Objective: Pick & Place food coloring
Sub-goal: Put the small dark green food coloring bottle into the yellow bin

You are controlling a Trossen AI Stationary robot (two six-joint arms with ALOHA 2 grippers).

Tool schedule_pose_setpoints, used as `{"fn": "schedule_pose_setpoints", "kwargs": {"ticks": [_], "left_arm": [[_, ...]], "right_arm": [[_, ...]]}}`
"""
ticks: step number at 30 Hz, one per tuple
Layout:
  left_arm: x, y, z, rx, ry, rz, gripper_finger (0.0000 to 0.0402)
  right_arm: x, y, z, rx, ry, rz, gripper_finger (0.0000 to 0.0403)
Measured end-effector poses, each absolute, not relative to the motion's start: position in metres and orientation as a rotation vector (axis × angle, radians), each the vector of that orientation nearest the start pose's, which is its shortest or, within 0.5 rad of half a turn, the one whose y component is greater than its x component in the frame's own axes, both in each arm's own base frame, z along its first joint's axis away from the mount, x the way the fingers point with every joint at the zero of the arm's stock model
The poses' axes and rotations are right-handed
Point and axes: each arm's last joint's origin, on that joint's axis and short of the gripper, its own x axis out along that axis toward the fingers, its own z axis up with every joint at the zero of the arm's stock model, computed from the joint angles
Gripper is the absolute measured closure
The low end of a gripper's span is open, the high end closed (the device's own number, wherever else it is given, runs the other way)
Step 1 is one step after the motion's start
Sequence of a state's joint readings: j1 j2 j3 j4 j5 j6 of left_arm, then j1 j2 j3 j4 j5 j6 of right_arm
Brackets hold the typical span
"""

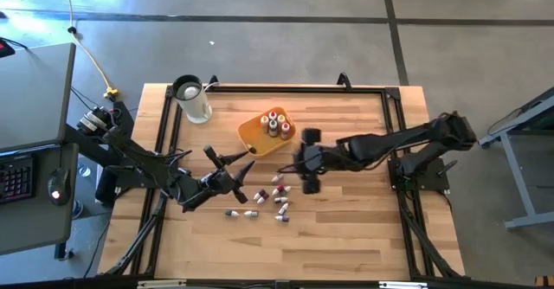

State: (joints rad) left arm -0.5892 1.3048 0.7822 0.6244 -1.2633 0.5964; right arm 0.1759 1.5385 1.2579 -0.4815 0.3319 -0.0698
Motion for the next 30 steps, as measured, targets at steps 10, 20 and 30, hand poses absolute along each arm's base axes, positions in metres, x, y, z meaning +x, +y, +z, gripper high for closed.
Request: {"fn": "schedule_pose_setpoints", "kwargs": {"ticks": [10,20,30], "left_arm": [[0.239,-0.127,0.295,0.495,0.143,0.668,0.0257],[0.241,-0.129,0.296,0.416,0.082,0.580,0.0257],[0.243,-0.133,0.296,0.293,0.002,0.405,0.0257]], "right_arm": [[0.289,0.058,0.222,-0.037,0.994,0.035,0.0206],[0.283,0.060,0.181,-0.026,0.827,0.139,0.0206],[0.284,0.062,0.180,-0.025,0.764,0.206,0.0206]]}}
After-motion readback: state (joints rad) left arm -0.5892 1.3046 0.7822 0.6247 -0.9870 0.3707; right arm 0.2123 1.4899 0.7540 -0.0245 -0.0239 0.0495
